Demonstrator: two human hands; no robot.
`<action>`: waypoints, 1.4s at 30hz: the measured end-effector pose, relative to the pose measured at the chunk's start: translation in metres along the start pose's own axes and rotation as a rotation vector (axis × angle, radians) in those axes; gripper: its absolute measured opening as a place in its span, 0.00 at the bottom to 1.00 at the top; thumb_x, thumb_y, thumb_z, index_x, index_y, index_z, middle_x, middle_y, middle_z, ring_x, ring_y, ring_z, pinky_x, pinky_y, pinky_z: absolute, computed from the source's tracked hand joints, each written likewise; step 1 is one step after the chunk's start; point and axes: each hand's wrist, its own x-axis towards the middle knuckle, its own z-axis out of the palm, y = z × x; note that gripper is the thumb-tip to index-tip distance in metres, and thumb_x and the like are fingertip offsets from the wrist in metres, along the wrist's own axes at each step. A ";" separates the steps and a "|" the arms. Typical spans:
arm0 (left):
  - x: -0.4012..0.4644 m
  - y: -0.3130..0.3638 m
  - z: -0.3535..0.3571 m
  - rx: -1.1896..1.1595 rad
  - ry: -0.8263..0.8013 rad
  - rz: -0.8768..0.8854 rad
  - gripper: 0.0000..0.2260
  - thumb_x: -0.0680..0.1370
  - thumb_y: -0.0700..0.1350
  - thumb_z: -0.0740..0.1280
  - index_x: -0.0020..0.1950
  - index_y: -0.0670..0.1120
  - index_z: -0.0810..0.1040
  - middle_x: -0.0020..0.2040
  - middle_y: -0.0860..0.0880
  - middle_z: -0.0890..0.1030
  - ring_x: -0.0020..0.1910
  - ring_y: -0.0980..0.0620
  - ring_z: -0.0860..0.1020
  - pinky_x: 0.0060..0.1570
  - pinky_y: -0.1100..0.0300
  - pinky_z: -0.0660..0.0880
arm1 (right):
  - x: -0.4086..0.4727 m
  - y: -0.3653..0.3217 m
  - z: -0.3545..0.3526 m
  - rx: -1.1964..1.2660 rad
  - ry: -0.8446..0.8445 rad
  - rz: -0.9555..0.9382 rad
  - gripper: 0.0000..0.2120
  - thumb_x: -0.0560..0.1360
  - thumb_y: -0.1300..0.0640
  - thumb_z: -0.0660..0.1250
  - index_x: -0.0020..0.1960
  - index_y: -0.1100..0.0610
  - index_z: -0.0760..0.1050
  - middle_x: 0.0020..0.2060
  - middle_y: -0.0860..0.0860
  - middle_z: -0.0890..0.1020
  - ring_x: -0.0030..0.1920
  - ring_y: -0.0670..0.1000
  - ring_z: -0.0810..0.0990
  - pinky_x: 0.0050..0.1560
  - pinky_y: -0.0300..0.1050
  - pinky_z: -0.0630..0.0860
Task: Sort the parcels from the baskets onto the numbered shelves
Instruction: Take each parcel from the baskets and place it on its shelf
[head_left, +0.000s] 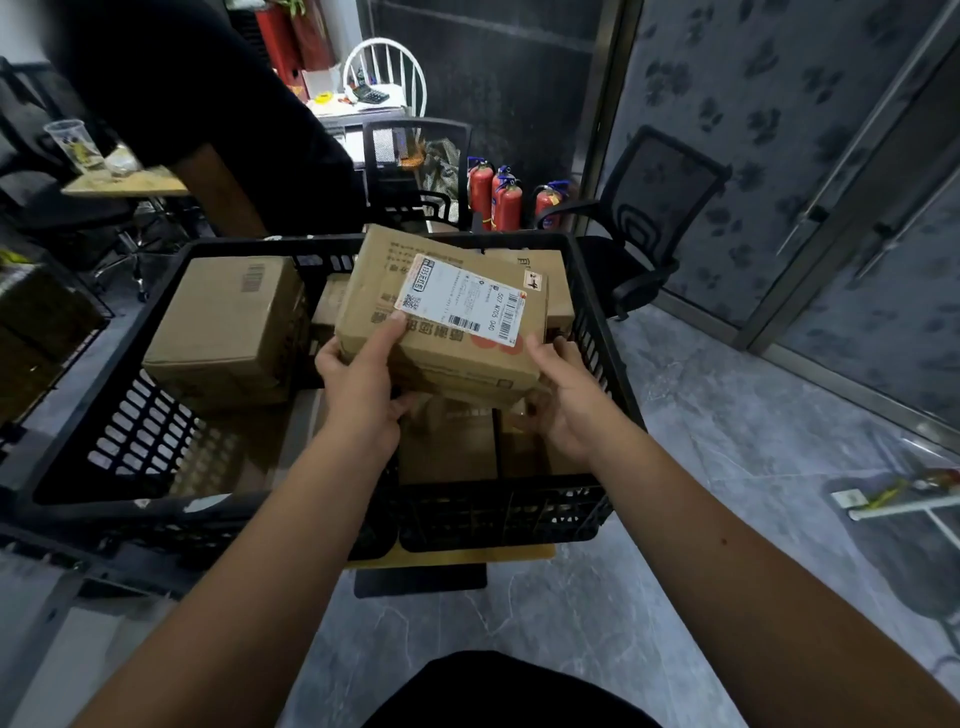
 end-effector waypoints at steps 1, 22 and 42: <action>-0.002 -0.002 0.002 -0.038 0.025 -0.005 0.32 0.74 0.50 0.80 0.70 0.58 0.63 0.66 0.48 0.76 0.62 0.45 0.80 0.54 0.41 0.83 | -0.002 0.002 0.004 0.022 -0.012 0.004 0.61 0.57 0.34 0.84 0.83 0.43 0.57 0.66 0.50 0.82 0.65 0.58 0.81 0.52 0.63 0.81; -0.029 -0.033 -0.002 0.128 -0.064 -0.174 0.36 0.70 0.54 0.82 0.72 0.52 0.67 0.61 0.48 0.84 0.56 0.47 0.85 0.53 0.48 0.80 | 0.013 0.000 0.023 0.244 0.154 -0.022 0.35 0.69 0.45 0.82 0.72 0.47 0.73 0.58 0.53 0.87 0.54 0.55 0.88 0.53 0.55 0.85; -0.003 0.001 -0.041 0.357 -0.397 -0.030 0.37 0.69 0.52 0.81 0.75 0.57 0.71 0.64 0.51 0.84 0.61 0.49 0.84 0.61 0.46 0.80 | 0.014 -0.019 0.016 -0.111 0.001 -0.136 0.41 0.65 0.36 0.82 0.73 0.25 0.67 0.70 0.47 0.80 0.70 0.56 0.77 0.69 0.68 0.72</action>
